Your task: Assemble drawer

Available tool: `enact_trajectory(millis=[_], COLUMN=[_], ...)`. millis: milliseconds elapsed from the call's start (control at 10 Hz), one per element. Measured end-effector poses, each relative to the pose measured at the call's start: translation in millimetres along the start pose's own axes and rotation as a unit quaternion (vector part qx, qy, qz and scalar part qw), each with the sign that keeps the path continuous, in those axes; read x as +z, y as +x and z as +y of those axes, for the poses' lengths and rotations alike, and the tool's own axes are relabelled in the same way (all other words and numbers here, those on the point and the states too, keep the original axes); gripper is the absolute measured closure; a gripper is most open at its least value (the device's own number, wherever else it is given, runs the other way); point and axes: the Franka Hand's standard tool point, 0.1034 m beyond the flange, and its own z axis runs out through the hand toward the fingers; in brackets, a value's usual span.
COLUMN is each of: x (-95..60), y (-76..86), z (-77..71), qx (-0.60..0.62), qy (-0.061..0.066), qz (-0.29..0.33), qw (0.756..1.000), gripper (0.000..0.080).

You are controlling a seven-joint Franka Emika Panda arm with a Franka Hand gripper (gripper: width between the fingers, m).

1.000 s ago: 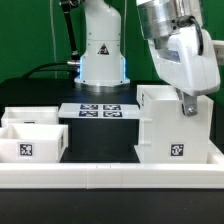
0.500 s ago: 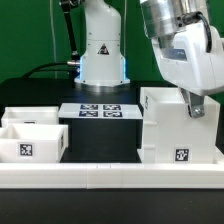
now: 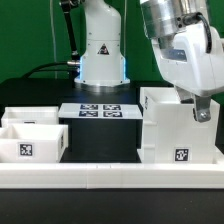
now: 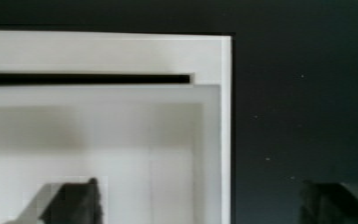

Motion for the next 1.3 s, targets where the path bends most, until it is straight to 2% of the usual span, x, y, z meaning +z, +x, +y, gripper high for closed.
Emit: enact_trajectory(millis=[200, 300, 400, 500, 600, 700, 1100, 1200, 1300], x=[-1.7, -11.8, -28.2, -45.9, -57.7, -62.0, -58.3, -59.8, -66.1], y=[0.4, 1.1, 4.1, 9.9, 10.7, 11.3, 12.5, 23.8, 40.6], z=[0.9, 3.0, 3.9, 3.7, 9.8, 12.0, 13.3, 28.9, 34.8], qx=[-0.022, -0.065, -0.122, -0.162, -0.2, -0.211, -0.218, -0.323, -0.375], qy=[-0.003, -0.012, -0.019, -0.014, -0.026, -0.031, -0.033, -0.072, -0.087], qz=[-0.001, -0.006, -0.013, -0.014, -0.022, -0.026, -0.026, -0.04, -0.048], qw=[1.0, 0.998, 0.992, 0.987, 0.979, 0.977, 0.975, 0.943, 0.922], gripper=[0.0157, 0.0152, 0.0152, 0.015, 0.015, 0.015, 0.015, 0.015, 0.015])
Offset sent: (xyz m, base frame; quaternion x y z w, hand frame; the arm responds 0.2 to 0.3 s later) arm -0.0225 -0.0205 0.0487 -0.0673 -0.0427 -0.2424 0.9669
